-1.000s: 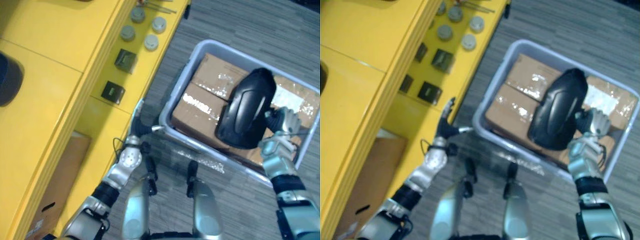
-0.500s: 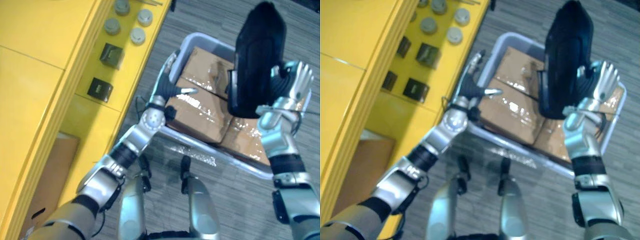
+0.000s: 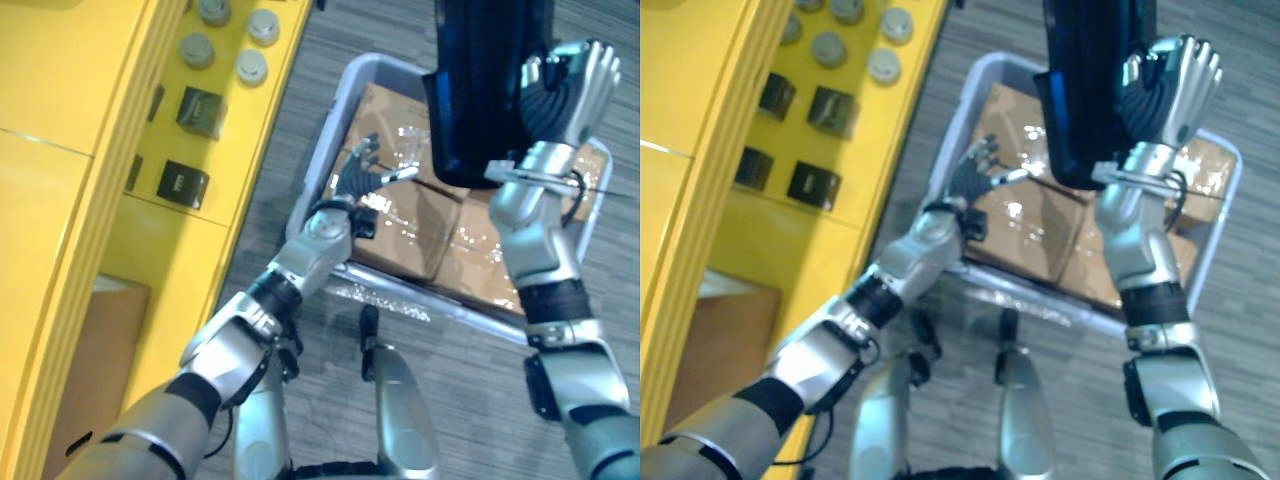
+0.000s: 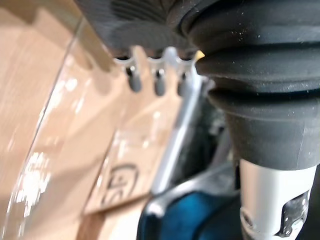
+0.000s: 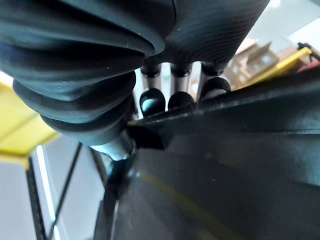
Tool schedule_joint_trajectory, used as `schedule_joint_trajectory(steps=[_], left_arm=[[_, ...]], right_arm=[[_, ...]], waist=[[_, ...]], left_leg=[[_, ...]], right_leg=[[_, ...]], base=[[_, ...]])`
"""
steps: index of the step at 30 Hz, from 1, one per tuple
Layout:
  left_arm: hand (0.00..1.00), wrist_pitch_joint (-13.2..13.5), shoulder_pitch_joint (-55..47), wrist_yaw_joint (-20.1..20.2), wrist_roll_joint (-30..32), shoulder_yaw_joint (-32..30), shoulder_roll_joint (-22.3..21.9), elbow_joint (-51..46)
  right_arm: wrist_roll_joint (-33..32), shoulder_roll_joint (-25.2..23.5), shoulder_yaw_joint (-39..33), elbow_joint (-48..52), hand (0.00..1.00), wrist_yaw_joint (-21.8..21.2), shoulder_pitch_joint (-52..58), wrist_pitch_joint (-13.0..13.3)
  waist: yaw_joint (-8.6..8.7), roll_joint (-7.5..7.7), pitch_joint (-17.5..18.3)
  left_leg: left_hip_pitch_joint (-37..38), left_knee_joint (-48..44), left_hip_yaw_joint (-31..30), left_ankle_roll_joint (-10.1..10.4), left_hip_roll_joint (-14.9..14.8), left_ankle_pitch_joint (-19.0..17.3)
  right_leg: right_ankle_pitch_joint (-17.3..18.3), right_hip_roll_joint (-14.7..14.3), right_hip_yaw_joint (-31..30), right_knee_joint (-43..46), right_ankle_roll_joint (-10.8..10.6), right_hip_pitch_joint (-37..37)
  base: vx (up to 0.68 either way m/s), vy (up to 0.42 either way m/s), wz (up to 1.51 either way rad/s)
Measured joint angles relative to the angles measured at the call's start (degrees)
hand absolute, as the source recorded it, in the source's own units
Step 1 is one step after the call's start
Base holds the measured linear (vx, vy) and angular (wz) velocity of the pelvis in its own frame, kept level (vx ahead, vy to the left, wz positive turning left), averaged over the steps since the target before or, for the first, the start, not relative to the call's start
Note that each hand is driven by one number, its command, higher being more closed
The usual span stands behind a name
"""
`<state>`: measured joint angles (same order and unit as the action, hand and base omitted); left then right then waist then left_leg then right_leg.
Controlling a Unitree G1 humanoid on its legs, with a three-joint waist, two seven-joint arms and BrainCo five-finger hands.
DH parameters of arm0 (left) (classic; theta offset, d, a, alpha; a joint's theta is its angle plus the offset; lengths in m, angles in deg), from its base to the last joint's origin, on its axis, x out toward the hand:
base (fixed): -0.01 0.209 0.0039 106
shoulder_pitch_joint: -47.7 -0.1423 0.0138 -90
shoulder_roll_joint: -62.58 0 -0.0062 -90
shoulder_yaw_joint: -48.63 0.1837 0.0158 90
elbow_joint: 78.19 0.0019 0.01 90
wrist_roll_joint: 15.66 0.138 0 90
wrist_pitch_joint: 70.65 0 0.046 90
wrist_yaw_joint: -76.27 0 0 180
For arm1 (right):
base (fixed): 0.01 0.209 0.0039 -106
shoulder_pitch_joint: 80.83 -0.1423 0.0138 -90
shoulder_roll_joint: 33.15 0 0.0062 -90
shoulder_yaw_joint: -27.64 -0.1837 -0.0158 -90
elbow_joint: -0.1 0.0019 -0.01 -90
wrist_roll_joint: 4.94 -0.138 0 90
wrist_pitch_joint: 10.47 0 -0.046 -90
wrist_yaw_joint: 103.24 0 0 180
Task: Walk over and take plastic housings, then place them on the shelf
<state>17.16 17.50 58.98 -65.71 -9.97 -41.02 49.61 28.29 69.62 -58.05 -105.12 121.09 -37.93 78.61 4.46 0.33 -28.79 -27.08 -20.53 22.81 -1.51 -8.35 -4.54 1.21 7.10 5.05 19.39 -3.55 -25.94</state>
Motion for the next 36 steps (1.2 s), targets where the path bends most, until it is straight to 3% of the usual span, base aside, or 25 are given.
schedule_joint_trajectory(steps=[4, 14, 20, 24, 29, 30, 36], left_arm=[[0.00, 1.0, 0.0, 2.2, -5.9, -1.1, -1.1, 0.0], [0.00, 6.5, -0.1, 1.9, -3.7, -1.5, -3.6, 0.2], [0.00, 12.4, -0.3, 2.3, -2.6, -3.3, -3.6, 0.6], [0.00, 12.4, -0.3, 1.9, 0.9, -3.5, -3.6, 1.0], [0.00, 13.3, -0.4, 2.0, 1.6, -3.6, -3.6, 5.0], [1.00, 13.3, -0.8, 2.3, 1.6, -3.6, -3.6, 5.2], [1.00, 13.3, -1.8, 3.5, 1.6, -1.9, -4.8, 8.8]], right_arm=[[1.4, -0.7, 1.0, 1.9, 1.00, 0.7, 0.0, 1.4], [1.5, -3.8, 3.2, 2.1, 1.00, 1.0, 4.4, 5.1], [1.5, -5.6, 3.7, 2.5, 1.00, 2.2, 8.5, 8.7], [1.4, -6.0, 4.4, 2.5, 1.00, 2.7, 10.4, 10.1], [1.0, -8.4, 6.8, 3.3, 1.00, 4.5, 11.8, 11.7], [0.2, -8.9, 7.2, 3.6, 1.00, 5.0, 12.2, 12.0], [0.0, -11.1, 7.8, 4.0, 1.00, 5.9, 13.2, 12.4]], waist=[[0.97, 0.56, 0.1], [1.46, 1.08, 0.2], [2.76, 1.35, 0.3], [3.11, 1.44, 0.3], [5.11, 2.46, 0.8], [5.84, 2.71, 0.7], [7.62, 2.88, 0.6]], left_leg=[[0.4, 0.0, 1.3, -0.3, -0.2, -0.2], [2.1, 0.9, 1.4, -0.1, -0.1, 0.0], [4.1, 4.6, 1.5, 0.3, 1.1, 1.7], [5.0, 6.4, 1.5, 0.6, 1.5, 3.1], [6.2, 8.2, 1.5, 0.8, 2.0, 3.9], [6.3, 8.2, 1.5, 0.8, 2.0, 3.9], [6.4, 8.2, 1.5, 0.7, 2.3, 3.9]], right_leg=[[0.0, 0.1, -0.4, 0.0, 0.0, 0.0], [-0.1, 0.2, -0.6, 0.0, -0.2, 1.1], [-0.3, 0.3, -0.7, -1.5, -0.4, 2.1], [-0.4, 0.1, -0.8, -2.0, -0.5, 2.3], [-0.7, -0.2, -1.9, -3.4, -0.9, 3.3], [-0.8, -0.2, -1.9, -4.0, -1.1, 3.6], [-1.7, -0.3, -2.4, -5.1, -1.1, 4.0]], base=[[0.00, 0.001, -0.03], [0.02, -0.005, -0.02], [0.02, -0.013, 0.01], [0.03, -0.023, 0.01], [0.04, -0.009, -0.04], [0.00, 0.000, 0.00], [0.01, 0.007, -0.02]])
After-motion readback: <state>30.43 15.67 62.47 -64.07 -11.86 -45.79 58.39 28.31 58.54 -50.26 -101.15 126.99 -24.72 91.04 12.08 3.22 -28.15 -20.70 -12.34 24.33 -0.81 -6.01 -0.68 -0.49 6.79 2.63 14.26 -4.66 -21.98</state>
